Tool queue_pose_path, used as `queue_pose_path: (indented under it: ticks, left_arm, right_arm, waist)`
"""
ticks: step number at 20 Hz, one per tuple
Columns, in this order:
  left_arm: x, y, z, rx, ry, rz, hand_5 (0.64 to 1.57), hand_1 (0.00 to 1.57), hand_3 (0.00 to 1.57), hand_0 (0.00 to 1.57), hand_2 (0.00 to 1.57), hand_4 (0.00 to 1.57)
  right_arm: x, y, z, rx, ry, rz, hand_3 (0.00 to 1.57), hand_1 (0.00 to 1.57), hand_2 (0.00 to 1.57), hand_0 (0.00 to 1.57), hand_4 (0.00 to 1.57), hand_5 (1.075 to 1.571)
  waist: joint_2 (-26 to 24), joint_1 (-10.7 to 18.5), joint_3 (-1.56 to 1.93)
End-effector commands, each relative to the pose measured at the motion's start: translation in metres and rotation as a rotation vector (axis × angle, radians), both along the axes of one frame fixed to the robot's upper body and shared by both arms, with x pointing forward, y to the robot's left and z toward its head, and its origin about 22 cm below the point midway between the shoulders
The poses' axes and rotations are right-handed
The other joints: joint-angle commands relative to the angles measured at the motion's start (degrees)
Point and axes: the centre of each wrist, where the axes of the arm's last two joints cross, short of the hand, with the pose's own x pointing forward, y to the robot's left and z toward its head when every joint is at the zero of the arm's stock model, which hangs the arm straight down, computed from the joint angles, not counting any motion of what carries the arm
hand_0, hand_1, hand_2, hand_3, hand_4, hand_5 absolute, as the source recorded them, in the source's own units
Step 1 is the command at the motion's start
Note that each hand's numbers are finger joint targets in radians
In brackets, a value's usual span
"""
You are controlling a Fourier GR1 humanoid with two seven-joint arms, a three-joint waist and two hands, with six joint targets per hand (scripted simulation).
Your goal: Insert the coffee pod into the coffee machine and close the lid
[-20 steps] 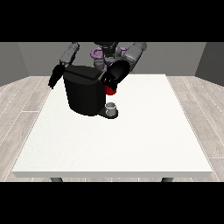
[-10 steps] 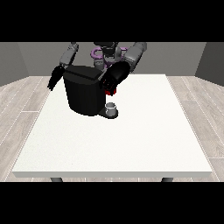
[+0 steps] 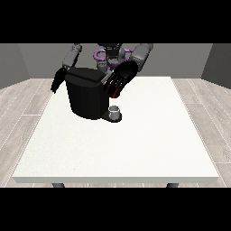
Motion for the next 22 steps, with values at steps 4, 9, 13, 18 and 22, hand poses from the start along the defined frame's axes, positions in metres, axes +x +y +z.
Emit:
queue_pose_path:
  ticks: [4,9,13,18,22]
  left_arm:
    - [0.006,-0.02,-0.049,-0.021,0.127,0.002,1.571,0.0,0.06,0.0,0.0,0.0]
    - [0.004,-0.035,-0.088,-0.056,0.271,-0.097,1.571,0.0,0.0,0.0,0.08,0.0]
    - [-0.004,-0.052,-0.16,-0.455,0.341,-0.199,1.571,0.0,0.0,0.0,0.15,0.0]
    - [-0.03,-0.05,-0.254,-0.948,0.492,-0.162,1.571,0.0,0.0,0.0,0.0,0.41]
    - [-0.076,-0.037,-0.333,-1.055,0.612,-0.087,1.571,0.0,0.0,0.0,0.0,0.39]
  right_arm:
    - [-0.011,-0.026,-0.042,0.027,0.132,-0.076,0.0,0.0,0.0,0.0,0.14,1.571]
    - [-0.024,-0.047,-0.075,0.058,0.227,-0.167,0.0,0.0,0.0,0.0,0.0,1.571]
    - [-0.047,-0.066,-0.098,0.067,0.305,-0.195,0.0,0.0,0.0,0.0,0.0,1.571]
    - [-0.077,-0.069,-0.126,0.067,0.371,-0.231,0.0,0.0,0.0,0.0,0.0,1.571]
    - [-0.093,-0.073,-0.134,0.078,0.406,-0.27,0.0,0.0,0.0,0.0,0.0,1.571]
  waist:
    - [-6.9,5.0,-0.17]
    - [-14.1,11.8,-0.16]
    - [-19.3,14.7,-0.28]
    - [-26.3,19.3,-0.42]
    - [-32.8,21.7,-0.28]
